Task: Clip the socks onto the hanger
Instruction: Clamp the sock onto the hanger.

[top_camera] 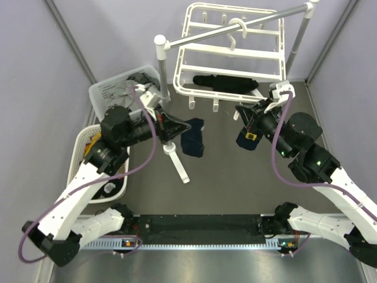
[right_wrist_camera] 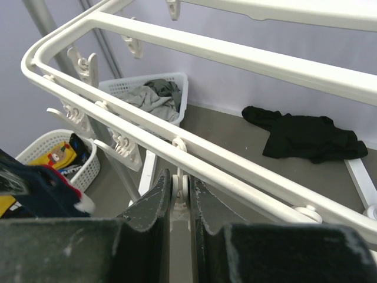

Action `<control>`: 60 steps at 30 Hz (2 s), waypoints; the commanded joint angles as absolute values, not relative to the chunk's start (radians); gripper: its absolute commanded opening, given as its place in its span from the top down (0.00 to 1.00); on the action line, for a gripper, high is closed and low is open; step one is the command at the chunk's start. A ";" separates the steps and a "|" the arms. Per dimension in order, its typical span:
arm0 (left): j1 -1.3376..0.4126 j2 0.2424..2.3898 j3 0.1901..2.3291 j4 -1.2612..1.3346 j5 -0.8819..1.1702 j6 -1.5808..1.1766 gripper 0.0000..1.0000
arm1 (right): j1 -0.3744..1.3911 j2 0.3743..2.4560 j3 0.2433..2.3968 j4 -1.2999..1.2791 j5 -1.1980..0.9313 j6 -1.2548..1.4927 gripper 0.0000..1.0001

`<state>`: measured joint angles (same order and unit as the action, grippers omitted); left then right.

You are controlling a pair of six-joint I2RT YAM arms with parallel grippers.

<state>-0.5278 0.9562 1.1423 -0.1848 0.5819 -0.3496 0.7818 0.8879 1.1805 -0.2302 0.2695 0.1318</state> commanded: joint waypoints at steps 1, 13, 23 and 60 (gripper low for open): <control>-0.658 1.063 1.163 -0.008 0.520 -0.262 1.00 | 0.775 0.867 1.232 -0.238 0.221 0.121 1.00; -0.758 1.348 1.331 0.112 0.531 -0.130 1.00 | 0.775 0.870 1.259 -0.248 0.158 0.052 1.00; -0.770 1.394 1.382 0.143 0.621 -0.101 1.00 | 0.775 0.874 1.244 -0.242 0.101 -0.044 1.00; -0.772 1.356 1.355 0.373 0.678 -0.285 1.00 | 0.776 0.856 1.203 -0.293 0.037 -0.089 0.82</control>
